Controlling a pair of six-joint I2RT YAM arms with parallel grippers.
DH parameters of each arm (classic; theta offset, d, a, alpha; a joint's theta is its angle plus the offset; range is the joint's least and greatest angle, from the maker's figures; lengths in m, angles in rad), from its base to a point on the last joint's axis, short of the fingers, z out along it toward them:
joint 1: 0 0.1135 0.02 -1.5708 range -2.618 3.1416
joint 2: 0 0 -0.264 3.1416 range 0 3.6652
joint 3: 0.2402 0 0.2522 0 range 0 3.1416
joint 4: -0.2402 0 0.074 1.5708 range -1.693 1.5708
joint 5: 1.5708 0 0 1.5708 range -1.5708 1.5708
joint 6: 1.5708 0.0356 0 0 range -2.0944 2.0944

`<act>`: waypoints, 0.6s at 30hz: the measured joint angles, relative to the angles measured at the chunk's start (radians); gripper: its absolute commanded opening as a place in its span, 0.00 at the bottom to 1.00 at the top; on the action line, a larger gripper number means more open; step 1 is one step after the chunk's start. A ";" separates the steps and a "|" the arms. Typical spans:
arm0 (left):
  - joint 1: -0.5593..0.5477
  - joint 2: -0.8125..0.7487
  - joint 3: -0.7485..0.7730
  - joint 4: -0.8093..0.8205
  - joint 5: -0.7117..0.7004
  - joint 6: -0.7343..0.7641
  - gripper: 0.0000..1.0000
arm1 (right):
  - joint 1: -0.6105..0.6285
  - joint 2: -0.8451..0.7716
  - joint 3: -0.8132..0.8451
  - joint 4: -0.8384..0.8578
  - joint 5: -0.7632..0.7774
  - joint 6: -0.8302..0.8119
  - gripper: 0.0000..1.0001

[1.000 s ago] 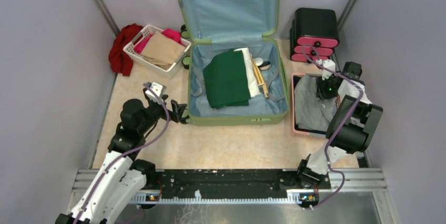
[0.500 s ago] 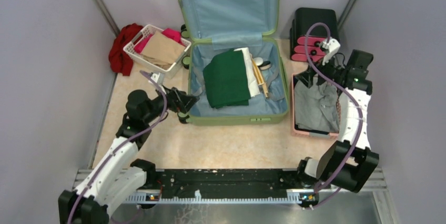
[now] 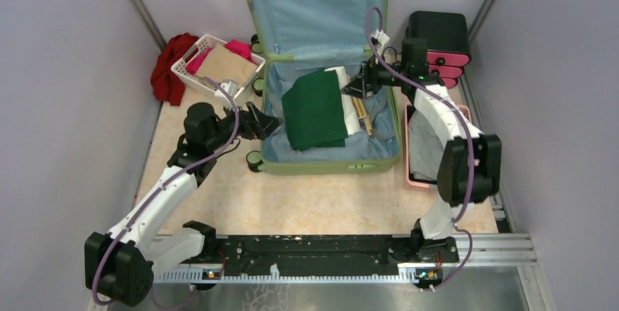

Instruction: Open, take out, and arrange the luggage

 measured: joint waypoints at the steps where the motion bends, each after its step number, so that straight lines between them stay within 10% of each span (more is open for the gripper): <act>1: 0.000 -0.011 -0.008 0.000 0.000 0.005 0.95 | 0.010 0.046 0.039 0.006 0.020 0.018 0.78; 18: 0.000 -0.202 -0.191 0.015 -0.032 -0.017 0.95 | 0.060 0.543 0.476 -0.071 0.199 0.129 0.56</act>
